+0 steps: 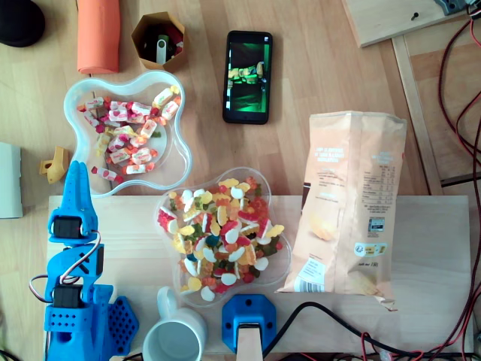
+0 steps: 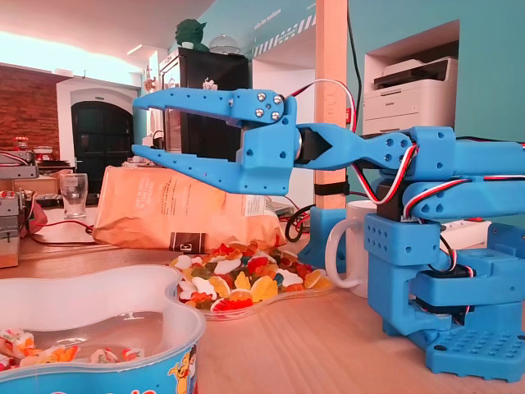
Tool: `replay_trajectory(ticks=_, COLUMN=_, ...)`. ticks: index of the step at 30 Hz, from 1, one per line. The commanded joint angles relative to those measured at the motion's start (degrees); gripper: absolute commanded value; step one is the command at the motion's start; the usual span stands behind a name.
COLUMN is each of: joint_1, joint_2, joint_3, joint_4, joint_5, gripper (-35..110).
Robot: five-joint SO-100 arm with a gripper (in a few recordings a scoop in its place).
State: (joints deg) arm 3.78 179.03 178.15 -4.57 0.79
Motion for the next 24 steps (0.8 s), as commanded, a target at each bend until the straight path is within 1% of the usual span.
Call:
replay_trajectory(ticks=1, joint_1=0.6, joint_2=0.9, joint_3=2.0, joint_4=-2.1, joint_5=1.1, gripper=15)
replay_trajectory(ticks=24, joint_1=0.5, joint_2=0.9, joint_3=2.0, joint_4=-2.1, joint_5=1.1, gripper=15)
